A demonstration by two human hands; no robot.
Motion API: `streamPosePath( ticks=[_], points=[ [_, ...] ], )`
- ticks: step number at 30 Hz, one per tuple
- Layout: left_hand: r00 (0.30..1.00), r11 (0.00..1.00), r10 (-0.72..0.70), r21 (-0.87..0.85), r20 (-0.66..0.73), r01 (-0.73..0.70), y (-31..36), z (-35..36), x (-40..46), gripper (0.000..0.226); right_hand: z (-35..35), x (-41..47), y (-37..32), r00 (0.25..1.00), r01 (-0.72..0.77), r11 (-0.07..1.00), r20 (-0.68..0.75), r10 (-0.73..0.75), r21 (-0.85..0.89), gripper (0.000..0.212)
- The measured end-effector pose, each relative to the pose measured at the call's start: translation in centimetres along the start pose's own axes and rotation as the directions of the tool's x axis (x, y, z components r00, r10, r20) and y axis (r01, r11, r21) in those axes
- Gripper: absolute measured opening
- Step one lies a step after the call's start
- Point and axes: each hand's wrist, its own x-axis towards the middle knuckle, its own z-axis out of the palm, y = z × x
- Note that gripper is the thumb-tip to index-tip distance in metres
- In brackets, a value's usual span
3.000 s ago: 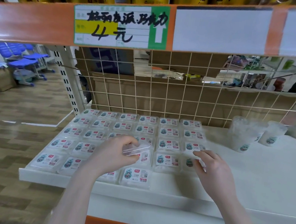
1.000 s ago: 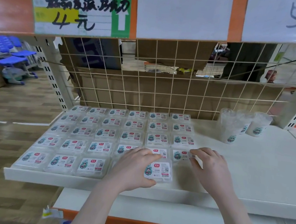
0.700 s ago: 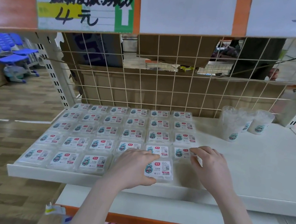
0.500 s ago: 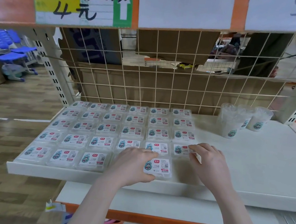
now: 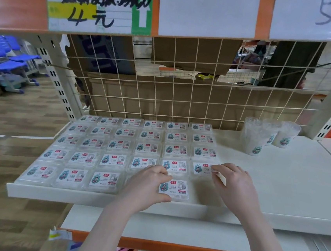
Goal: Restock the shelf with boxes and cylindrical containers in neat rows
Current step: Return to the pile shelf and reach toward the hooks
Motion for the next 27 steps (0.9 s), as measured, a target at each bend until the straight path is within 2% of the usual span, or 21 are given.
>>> streamPosePath(
  ticks=[9,14,20,27],
  points=[
    [0.999,0.999,0.038,0.013,-0.028,-0.037,-0.4,0.1,-0.6,0.052,-1.3,-1.2,-1.0,0.998,-0.046,0.998,-0.035,0.045,-0.048,0.027],
    [0.988,0.996,0.087,0.013,-0.126,-0.086,-1.0,0.1,-1.4,0.048,-2.1,-2.9,-1.4,0.981,-0.182,0.976,-0.081,0.173,-0.119,0.025],
    [0.961,0.995,0.05,-0.07,-0.273,-0.071,-1.5,0.8,-2.4,0.044,-4.1,-6.2,-2.5,0.942,-0.33,0.928,-0.132,0.31,-0.176,0.023],
    [0.951,0.993,0.004,-0.113,-0.31,-0.041,0.4,1.4,-3.4,0.04,-7.3,-8.4,-1.8,0.926,-0.372,0.901,-0.156,0.344,-0.225,0.023]
  ],
)
